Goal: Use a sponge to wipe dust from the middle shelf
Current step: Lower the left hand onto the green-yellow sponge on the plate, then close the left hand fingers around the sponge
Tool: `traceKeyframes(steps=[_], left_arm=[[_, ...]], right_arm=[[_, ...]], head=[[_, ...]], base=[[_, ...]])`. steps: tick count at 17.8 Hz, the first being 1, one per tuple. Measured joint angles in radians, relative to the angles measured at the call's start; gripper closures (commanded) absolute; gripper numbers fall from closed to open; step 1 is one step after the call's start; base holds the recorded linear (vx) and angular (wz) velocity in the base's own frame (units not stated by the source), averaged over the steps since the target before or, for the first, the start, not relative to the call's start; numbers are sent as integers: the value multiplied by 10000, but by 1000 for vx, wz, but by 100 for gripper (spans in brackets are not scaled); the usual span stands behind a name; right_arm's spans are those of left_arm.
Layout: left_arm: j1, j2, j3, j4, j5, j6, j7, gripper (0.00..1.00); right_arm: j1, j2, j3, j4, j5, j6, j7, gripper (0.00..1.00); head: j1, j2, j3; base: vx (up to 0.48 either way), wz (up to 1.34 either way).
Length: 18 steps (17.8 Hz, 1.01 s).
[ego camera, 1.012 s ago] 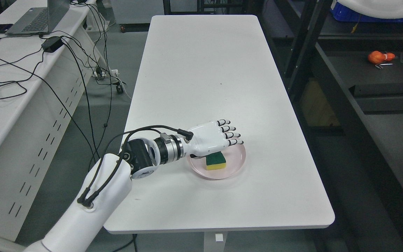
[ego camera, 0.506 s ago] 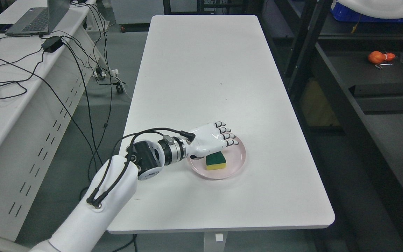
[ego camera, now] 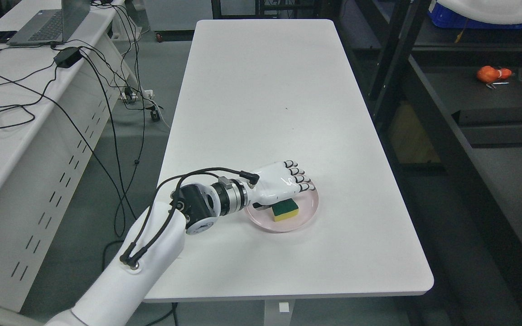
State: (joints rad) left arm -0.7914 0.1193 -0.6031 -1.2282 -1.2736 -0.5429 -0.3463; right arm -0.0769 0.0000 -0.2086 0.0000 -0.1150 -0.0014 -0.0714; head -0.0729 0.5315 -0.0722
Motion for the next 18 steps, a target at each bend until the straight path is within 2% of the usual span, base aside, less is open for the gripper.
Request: traceKeyframes(steps=[3,12,18], left_arm=[[31,-47,-119,99,21,5,-4,4],[100,-110,-299,494,47,128,-10,13],[144,-134,-338,649,125,182,-10,31]], right_arm=[[0,0,0,0,0,0,-5,0],[1,0,0,0,0,0,-8,0],[1,0,0,0,0,0,-8,0]], head=[[0,0,0],[0,0,0],[0,0,0]], base=[[0,0],[0,0],[0,0]])
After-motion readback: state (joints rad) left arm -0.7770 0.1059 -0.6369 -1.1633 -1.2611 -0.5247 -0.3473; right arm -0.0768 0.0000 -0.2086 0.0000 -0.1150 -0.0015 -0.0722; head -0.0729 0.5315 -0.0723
